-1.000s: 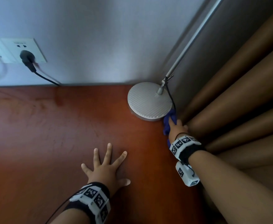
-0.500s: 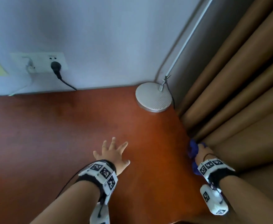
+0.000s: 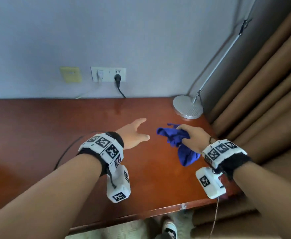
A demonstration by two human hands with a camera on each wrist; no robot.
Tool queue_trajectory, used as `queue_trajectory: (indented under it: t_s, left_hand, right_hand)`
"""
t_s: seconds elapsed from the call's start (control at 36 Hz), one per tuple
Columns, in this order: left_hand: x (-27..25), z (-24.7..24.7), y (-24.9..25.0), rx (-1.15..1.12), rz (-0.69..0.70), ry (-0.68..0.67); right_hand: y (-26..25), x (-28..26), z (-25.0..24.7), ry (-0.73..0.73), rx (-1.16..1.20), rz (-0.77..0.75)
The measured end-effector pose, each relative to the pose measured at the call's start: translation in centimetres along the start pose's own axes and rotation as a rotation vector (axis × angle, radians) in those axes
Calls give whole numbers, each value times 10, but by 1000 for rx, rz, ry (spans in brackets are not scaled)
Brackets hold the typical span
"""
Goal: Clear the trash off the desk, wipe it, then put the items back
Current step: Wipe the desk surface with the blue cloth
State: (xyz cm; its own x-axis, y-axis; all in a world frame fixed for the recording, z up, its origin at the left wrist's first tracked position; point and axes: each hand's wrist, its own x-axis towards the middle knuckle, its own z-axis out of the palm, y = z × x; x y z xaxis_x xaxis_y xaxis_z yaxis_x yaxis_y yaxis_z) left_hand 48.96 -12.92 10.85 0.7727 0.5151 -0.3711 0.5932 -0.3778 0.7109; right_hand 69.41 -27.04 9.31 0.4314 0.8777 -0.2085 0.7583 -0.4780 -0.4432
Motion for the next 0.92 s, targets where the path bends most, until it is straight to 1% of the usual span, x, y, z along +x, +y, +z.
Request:
queue_trajectory:
  t_s: [0.11, 0.17, 0.19, 0.22, 0.25, 0.33, 0.42, 0.47, 0.58, 0.64, 0.72, 0.81, 0.92]
  left_hand:
    - [-28, -30, -4, -45, 37, 16]
    - [-46, -40, -4, -139, 80, 8]
    - [-49, -37, -3, -186, 112, -5]
    - [-57, -40, -3, -212, 138, 18]
    - [-64, -42, -5, -221, 163, 68]
    - [-84, -47, -13, -246, 167, 214]
    - [-105, -47, -20, -410, 130, 328]
    - [-120, -45, -22, -551, 113, 367]
    - [-142, -40, -20, -658, 93, 509]
    - [-153, -38, -19, -641, 63, 573]
    - [-170, -32, -26, -598, 11, 706]
    - [-187, -20, -31, -569, -71, 822]
    - [-222, -7, -35, -540, -139, 848]
  right_hand:
    - [-67, -17, 0, -31, 181, -151]
    - [-102, -27, -4, -47, 251, -223]
    - [-108, -30, -3, -49, 280, -245]
    - [-119, -32, -4, -41, 286, -272]
    - [-130, -34, -5, -30, 283, -301]
    - [-152, -35, -7, -19, 255, -347]
    - [-163, -37, -5, -51, 272, -397]
    - [-169, -40, -2, -63, 295, -443]
    - [-176, -48, 2, -122, 423, -488]
    - [-177, -52, 5, -138, 551, -491]
    - [-172, -53, 8, -79, 702, -486]
    - [-165, -49, 10, -29, 740, -491]
    - [-167, -54, 22, -2, 718, -539]
